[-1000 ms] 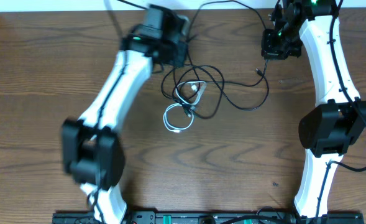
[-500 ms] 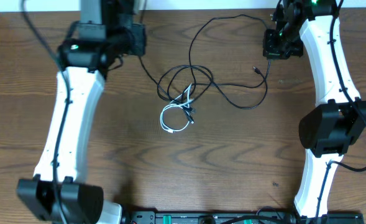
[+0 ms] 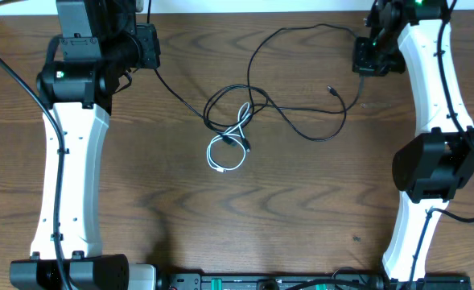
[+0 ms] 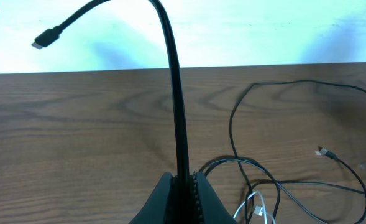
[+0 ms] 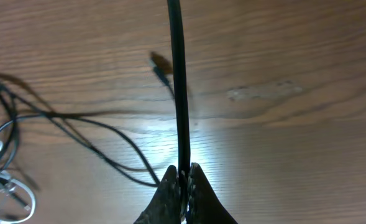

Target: Untangle cables

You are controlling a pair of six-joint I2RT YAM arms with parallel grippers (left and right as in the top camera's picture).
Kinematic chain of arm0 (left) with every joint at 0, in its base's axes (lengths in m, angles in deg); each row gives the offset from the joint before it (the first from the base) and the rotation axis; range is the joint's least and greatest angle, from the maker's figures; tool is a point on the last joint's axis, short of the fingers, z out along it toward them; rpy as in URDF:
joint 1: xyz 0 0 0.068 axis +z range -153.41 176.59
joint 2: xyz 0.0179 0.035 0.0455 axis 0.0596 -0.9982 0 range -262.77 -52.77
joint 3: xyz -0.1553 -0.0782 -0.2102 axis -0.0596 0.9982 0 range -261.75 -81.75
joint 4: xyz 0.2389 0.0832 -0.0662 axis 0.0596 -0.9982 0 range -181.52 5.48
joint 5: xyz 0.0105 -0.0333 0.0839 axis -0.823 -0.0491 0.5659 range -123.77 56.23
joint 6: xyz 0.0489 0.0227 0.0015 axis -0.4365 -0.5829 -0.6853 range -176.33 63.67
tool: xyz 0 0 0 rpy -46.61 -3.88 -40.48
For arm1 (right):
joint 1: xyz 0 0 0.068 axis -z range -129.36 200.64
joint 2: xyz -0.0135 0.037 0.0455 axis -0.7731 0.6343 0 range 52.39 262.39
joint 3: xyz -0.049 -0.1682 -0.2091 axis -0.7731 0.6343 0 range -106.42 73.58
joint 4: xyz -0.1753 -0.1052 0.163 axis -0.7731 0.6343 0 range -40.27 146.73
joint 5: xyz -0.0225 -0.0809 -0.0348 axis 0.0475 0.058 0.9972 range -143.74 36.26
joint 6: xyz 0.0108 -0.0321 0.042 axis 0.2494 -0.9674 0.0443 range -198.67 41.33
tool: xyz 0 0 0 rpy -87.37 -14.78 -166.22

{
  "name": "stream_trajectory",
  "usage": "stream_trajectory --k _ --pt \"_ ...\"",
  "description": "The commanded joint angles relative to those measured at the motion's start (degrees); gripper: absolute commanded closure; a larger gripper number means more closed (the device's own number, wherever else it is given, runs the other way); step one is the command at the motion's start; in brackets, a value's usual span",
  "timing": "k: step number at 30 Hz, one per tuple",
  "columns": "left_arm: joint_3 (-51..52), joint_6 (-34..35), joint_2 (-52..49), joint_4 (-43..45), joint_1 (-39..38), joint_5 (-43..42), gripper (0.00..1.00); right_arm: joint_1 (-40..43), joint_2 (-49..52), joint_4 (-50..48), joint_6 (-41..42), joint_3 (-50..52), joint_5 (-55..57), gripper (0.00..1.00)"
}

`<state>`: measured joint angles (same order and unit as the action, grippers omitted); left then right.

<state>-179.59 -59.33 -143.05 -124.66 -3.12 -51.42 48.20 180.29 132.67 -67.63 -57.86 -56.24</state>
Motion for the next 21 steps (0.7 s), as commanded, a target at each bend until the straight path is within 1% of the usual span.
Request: stream_trajectory --k 1,4,8,14,17,18,20,21 --pt "-0.3 0.3 1.8 0.3 0.4 0.4 0.93 1.9 0.4 0.0 -0.8 0.1 2.6 0.99" --pt "-0.3 0.3 3.0 1.0 0.6 1.1 0.92 3.2 0.4 -0.4 -0.9 0.2 2.6 0.99" --pt "-0.3 0.3 5.0 1.4 1.1 5.3 0.93 5.1 0.5 -0.8 -3.1 0.3 2.5 0.99" --pt "-0.3 0.3 7.2 1.2 2.5 5.4 0.93 8.5 0.5 -1.6 -3.8 0.3 2.3 0.99" --pt "-0.3 1.4 7.7 1.3 2.5 5.2 0.93 9.9 0.5 -2.1 -3.8 0.3 2.3 0.99" --pt "-0.3 1.4 7.9 1.4 2.5 4.5 0.93 10.3 0.5 -2.3 -3.8 0.3 2.2 0.98" --pt "-0.3 1.4 8.1 1.5 2.5 3.1 0.92 11.2 0.5 -2.4 -3.8 0.3 2.1 0.92" --pt "-0.3 1.4 8.1 1.6 2.5 2.4 0.92 11.6 0.5 -2.4 -3.8 0.3 2.0 0.85"
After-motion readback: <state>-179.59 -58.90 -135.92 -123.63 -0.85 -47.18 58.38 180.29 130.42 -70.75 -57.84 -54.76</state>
